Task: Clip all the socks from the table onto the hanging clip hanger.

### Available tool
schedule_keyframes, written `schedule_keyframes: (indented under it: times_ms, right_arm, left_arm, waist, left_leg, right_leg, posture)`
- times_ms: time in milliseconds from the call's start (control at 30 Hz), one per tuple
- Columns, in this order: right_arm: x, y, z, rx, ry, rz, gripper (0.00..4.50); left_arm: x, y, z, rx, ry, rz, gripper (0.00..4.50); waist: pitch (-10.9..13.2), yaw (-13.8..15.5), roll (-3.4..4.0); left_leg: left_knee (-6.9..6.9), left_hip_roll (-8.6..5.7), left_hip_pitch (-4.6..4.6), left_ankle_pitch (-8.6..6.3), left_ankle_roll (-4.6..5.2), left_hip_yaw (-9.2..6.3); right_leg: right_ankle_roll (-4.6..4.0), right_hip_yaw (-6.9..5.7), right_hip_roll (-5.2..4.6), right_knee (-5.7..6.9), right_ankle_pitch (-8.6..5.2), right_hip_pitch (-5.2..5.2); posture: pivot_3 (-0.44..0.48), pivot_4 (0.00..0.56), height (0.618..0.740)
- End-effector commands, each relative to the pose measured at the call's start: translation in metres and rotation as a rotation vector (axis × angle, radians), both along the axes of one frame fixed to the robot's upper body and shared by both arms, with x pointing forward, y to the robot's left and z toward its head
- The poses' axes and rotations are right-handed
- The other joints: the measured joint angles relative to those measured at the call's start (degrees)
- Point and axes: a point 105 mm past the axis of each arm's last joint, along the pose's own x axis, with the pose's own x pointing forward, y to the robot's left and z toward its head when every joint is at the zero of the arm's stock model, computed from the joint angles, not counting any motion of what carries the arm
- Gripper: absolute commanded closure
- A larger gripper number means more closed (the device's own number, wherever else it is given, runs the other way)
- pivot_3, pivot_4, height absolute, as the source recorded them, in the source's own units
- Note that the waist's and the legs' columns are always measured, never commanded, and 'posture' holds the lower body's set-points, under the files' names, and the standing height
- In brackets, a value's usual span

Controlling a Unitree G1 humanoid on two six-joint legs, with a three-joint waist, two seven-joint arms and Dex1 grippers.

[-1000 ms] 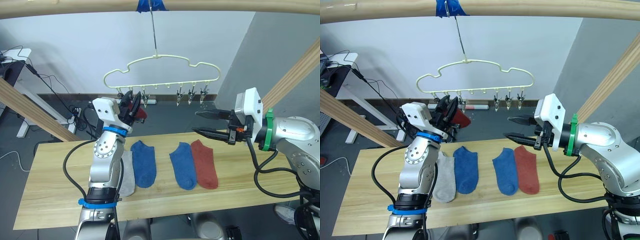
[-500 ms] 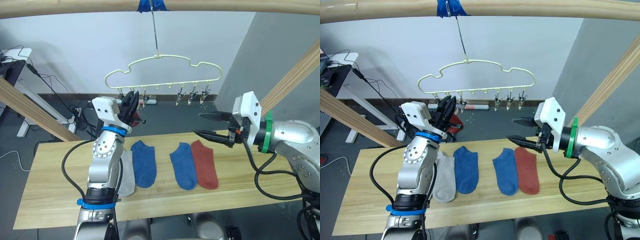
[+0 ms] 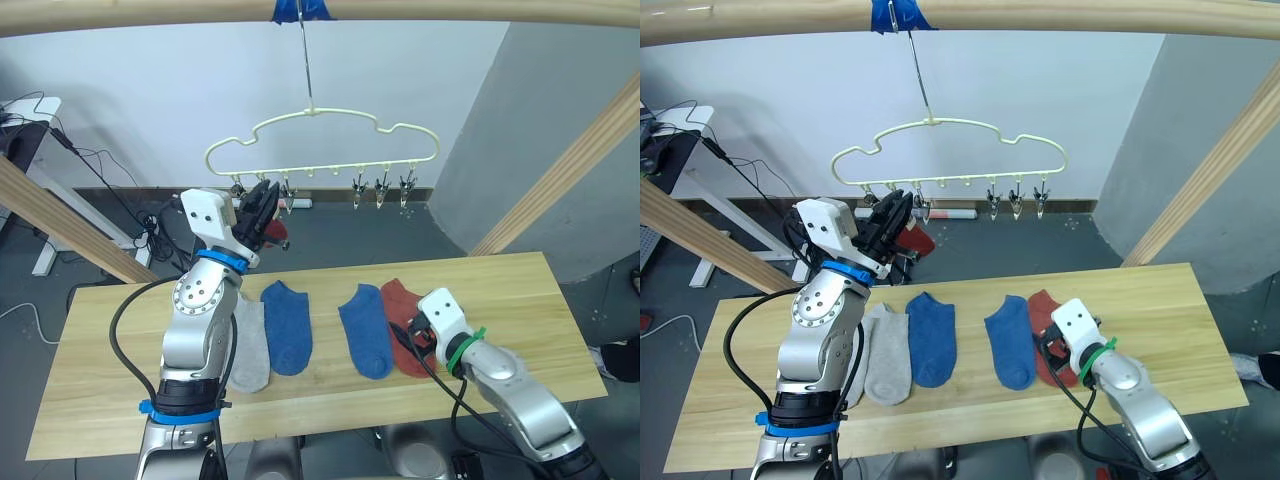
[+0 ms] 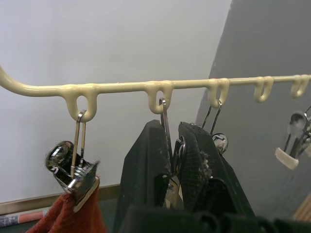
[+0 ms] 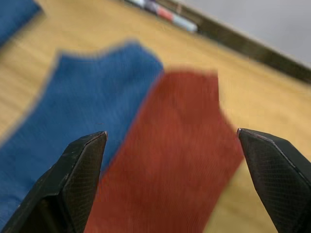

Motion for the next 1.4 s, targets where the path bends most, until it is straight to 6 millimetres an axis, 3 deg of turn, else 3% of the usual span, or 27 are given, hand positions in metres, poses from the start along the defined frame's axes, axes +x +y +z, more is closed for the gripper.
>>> schedule_keyframes:
  times_ms: [33, 333, 367, 467, 700, 800, 967, 1033, 1167, 1300, 1400]
  right_arm:
    - [0.011, -0.005, 0.001, 0.022, -0.049, -0.061, 0.00]
    - [0.019, -0.012, -0.038, 0.111, 0.107, -0.175, 0.00]
    - [0.019, -0.013, -0.041, 0.109, 0.119, -0.180, 0.17]
    - [0.018, -0.016, -0.046, 0.092, 0.145, -0.183, 0.95]
    - [0.018, -0.018, -0.048, 0.068, 0.138, -0.173, 3.50]
    - [0.020, -0.016, -0.035, 0.054, 0.087, -0.120, 4.46]
    - [0.022, -0.007, 0.005, 0.015, -0.028, 0.062, 4.50]
    - [0.020, 0.008, 0.037, -0.025, -0.123, 0.242, 4.50]
    - [0.018, 0.036, 0.077, -0.060, -0.241, 0.448, 4.50]
    - [0.019, 0.057, 0.094, -0.065, -0.308, 0.531, 4.50]
    - [0.022, 0.088, 0.113, -0.026, -0.383, 0.588, 4.50]
  left_arm:
    - [-0.007, -0.002, 0.013, 0.003, -0.049, -0.020, 4.26]
    - [-0.006, -0.004, 0.012, 0.003, -0.038, -0.033, 4.26]
    - [-0.006, -0.004, 0.012, 0.005, -0.037, -0.036, 4.26]
    - [-0.007, -0.002, 0.011, 0.010, -0.033, -0.038, 4.26]
    - [-0.009, 0.001, 0.013, -0.003, -0.011, -0.073, 4.26]
    - [-0.013, 0.002, 0.017, -0.015, 0.006, -0.117, 4.26]
    - [-0.020, 0.003, 0.023, -0.069, 0.057, -0.197, 4.26]
    - [-0.023, 0.004, 0.029, -0.125, 0.093, -0.245, 4.26]
    - [-0.027, 0.004, 0.038, -0.231, 0.157, -0.323, 4.26]
    - [-0.029, 0.002, 0.041, -0.291, 0.200, -0.361, 4.26]
    - [-0.033, -0.002, 0.041, -0.301, 0.225, -0.390, 4.26]
  waist:
    - [0.02, 0.03, -0.01]
    - [0.04, 0.09, 0.02]
    - [0.04, 0.09, 0.02]
    - [0.04, 0.10, 0.02]
    - [0.04, 0.12, 0.02]
    - [0.04, 0.14, 0.02]
    - [0.48, 0.14, 0.04]
    - [0.73, 0.11, 0.05]
    - [0.95, -0.16, 0.02]
    - [0.95, 0.16, 0.01]
    - [0.98, 0.17, -0.03]
  left_leg:
    - [-0.01, 0.01, 0.00, 0.00, 0.00, -0.04]
    - [-0.02, 0.04, 0.01, 0.00, 0.00, -0.09]
    - [-0.02, 0.04, 0.01, 0.00, 0.00, -0.09]
    - [0.00, 0.03, 0.06, 0.00, 0.01, -0.09]
    - [0.00, 0.04, 0.11, 0.00, 0.01, -0.12]
    - [0.00, 0.03, 0.10, 0.00, 0.00, -0.11]
    - [-0.01, 0.02, 0.08, 0.00, 0.00, -0.10]
    - [0.00, 0.02, 0.07, 0.00, 0.00, -0.11]
    - [-0.01, 0.08, 0.07, 0.00, 0.00, -0.11]
    - [-0.03, 0.11, 0.04, -0.01, 0.00, -0.21]
    - [-0.01, 0.04, -0.03, -0.01, -0.01, -0.17]
  right_leg:
    - [0.01, -0.03, 0.03, 0.01, -0.01, 0.00]
    - [-0.05, -0.05, 0.06, 0.05, 0.03, 0.02]
    - [-0.05, -0.04, 0.06, 0.06, 0.03, 0.02]
    - [-0.05, -0.04, 0.06, 0.07, 0.03, 0.07]
    - [-0.04, -0.06, 0.07, 0.12, 0.02, 0.09]
    - [-0.04, -0.05, 0.06, 0.11, 0.02, 0.09]
    - [-0.03, -0.05, 0.05, 0.07, 0.02, 0.09]
    - [0.08, -0.05, 0.05, 0.09, -0.05, 0.08]
    - [0.23, -0.06, 0.12, 0.13, -0.13, 0.03]
    - [0.21, -0.15, 0.16, 0.15, -0.12, 0.03]
    - [-0.04, -0.12, 0.03, 0.11, 0.02, 0.00]
  posture:
    - [-0.242, 0.310, 0.740]
    - [-0.234, 0.312, 0.740]
    - [-0.234, 0.312, 0.740]
    - [-0.231, 0.313, 0.740]
    - [-0.225, 0.314, 0.740]
    - [-0.221, 0.313, 0.740]
    - [-0.223, 0.316, 0.740]
    - [-0.223, 0.316, 0.740]
    - [-0.225, 0.316, 0.740]
    - [-0.223, 0.314, 0.740]
    - [-0.218, 0.314, 0.740]
